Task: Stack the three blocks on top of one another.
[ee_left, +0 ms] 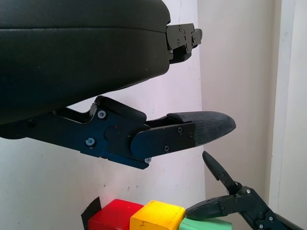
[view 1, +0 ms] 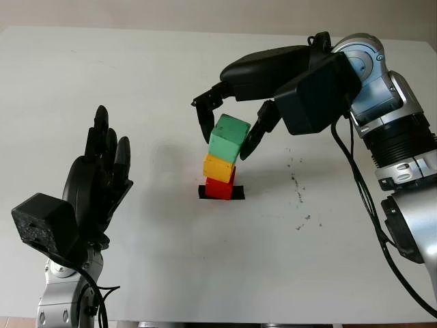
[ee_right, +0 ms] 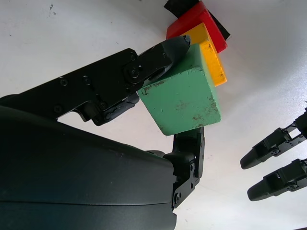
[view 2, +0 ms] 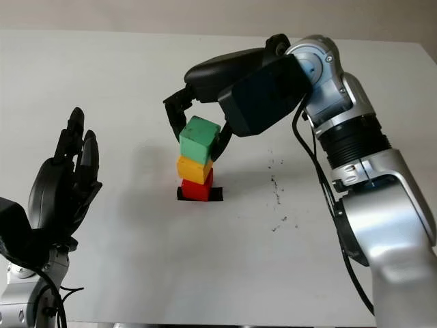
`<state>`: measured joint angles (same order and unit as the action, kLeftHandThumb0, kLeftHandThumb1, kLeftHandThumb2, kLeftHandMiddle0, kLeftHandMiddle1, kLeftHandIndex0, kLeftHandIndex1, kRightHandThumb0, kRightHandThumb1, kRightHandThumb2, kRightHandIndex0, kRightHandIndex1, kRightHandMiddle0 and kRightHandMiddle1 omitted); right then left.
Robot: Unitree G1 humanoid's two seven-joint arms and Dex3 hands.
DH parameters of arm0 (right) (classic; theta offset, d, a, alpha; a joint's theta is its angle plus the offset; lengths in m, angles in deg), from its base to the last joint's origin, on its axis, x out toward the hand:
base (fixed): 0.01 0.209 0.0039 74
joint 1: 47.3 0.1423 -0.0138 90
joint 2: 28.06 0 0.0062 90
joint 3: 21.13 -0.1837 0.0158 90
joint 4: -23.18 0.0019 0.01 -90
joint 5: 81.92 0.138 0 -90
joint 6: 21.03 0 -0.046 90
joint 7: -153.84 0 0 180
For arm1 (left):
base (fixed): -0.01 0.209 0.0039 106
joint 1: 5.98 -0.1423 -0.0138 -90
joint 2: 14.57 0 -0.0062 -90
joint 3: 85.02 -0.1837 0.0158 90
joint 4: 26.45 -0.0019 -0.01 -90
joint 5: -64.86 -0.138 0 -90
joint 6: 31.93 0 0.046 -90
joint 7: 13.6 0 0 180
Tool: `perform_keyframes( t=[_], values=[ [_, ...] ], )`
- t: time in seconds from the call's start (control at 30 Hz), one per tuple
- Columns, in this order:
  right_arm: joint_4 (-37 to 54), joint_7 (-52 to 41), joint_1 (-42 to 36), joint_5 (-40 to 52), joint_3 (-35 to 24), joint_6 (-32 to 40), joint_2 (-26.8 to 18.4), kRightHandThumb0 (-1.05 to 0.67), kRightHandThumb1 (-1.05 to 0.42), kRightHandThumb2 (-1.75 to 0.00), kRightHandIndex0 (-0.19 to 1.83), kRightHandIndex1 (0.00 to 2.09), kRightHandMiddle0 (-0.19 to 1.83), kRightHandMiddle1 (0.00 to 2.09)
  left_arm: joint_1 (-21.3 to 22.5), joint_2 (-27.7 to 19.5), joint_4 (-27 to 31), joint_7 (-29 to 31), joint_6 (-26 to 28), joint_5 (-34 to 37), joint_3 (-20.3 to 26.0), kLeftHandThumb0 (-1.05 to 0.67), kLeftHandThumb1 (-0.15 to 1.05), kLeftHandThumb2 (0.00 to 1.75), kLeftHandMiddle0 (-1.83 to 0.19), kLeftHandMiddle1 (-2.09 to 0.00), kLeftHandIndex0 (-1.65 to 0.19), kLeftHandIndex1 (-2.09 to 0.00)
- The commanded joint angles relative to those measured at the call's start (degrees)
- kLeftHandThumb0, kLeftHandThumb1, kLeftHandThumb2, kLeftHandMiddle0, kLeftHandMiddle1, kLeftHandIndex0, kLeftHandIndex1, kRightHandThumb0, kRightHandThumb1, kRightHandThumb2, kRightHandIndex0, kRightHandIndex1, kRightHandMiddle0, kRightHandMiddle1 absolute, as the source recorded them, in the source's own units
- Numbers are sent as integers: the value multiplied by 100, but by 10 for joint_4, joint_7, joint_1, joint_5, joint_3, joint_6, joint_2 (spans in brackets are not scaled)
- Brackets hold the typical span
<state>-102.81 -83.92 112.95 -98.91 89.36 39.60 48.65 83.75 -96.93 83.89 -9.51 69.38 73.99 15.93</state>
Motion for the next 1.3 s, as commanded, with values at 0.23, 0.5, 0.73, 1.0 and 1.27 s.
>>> perform_keyframes(
  t=[0.23,0.5,0.73,1.0,1.27],
  values=[
    [11,-3,0,3,1,4,3,-47,-93,-6,22,4,34,142,-10,1,9,0,2,-2,-4,-69,105,57,16,-5,13,-5],
    [32,-3,-11,9,-4,40,6,-65,-83,-5,-18,2,-6,18,-8,0,2,4,-3,-3,-3,-69,105,55,16,-5,13,-5],
    [45,-2,-12,11,-4,43,1,-72,-83,-6,-19,0,-13,11,-7,0,4,4,1,-5,-3,-69,105,57,16,-6,13,-5],
    [52,0,-11,11,-6,46,-1,-76,-84,-6,-19,0,-18,7,-6,2,4,4,2,-2,-3,-68,105,57,16,-5,13,-5],
    [86,-18,-10,42,-43,108,-32,-91,-94,-9,-19,0,-19,1,-6,1,2,6,-1,-4,-2,-69,105,57,16,-5,13,-5]
  ],
)
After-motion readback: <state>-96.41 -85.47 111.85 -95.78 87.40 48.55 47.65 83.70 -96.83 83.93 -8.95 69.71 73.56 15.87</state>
